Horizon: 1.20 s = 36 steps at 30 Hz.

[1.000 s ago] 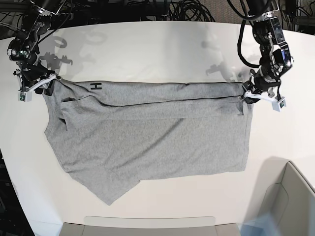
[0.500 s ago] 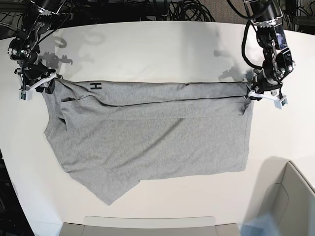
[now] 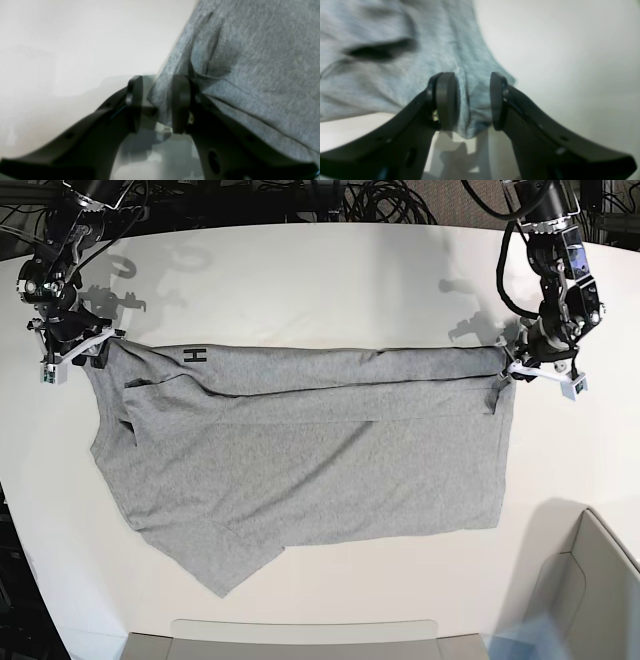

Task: Fold the T-shirt properly
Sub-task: 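Lower the folded edge onto the shirt and hold it with both grippers, then drag the shirt toward the robot with both grippers, then release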

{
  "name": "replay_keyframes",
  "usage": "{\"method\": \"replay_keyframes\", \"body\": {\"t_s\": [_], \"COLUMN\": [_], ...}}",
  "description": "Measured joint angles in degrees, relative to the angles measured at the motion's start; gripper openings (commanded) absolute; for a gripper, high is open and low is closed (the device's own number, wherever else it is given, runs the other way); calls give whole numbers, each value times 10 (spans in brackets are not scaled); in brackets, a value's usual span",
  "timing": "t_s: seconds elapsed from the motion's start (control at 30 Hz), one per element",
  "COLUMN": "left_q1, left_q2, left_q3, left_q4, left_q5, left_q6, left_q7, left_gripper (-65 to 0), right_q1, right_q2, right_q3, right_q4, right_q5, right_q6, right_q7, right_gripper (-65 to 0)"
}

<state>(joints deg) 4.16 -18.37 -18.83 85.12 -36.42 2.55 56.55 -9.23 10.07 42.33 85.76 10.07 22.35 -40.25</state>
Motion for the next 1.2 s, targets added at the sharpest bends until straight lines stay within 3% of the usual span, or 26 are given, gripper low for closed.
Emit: {"method": "replay_keyframes", "body": {"t_s": [0.03, 0.17, 0.23, 0.57, 0.7, 0.8, 0.97, 1.2], "left_q1": [0, 5, 4, 3, 1, -4, -4, 2], "left_q2": [0, 1, 2, 3, 1, 2, 3, -5], "left_q3": [0, 0, 1, 1, 50, 82, 83, 82], "left_q4": [0, 12, 17, 17, 17, 16, 6, 0], "left_q5": [0, 0, 2, 2, 3, 0, -12, -12], "left_q6": [0, -70, -82, -82, -84, -84, -87, -88], "left_q7": [0, 9, 30, 37, 29, 28, 24, 17], "left_gripper": [-440, -440, -440, -443, -513, -642, -650, -650], "right_q1": [2, 8, 8, 12, 15, 14, 13, 16], "right_q2": [0, -8, -12, -9, -9, -7, -10, -4], "right_q3": [-4, -23, -24, -24, -24, -38, -54, -53], "right_q4": [0, -2, -3, -11, -11, -11, -11, -5], "right_q5": [-6, -24, -24, -26, -25, -26, -23, -19], "right_q6": [0, 0, 0, 1, 1, 1, 2, 2], "right_q7": [0, 2, 2, 1, 2, 1, 2, -42], "right_gripper": [-417, -417, -417, -417, -422, -482, -637, -650]}}
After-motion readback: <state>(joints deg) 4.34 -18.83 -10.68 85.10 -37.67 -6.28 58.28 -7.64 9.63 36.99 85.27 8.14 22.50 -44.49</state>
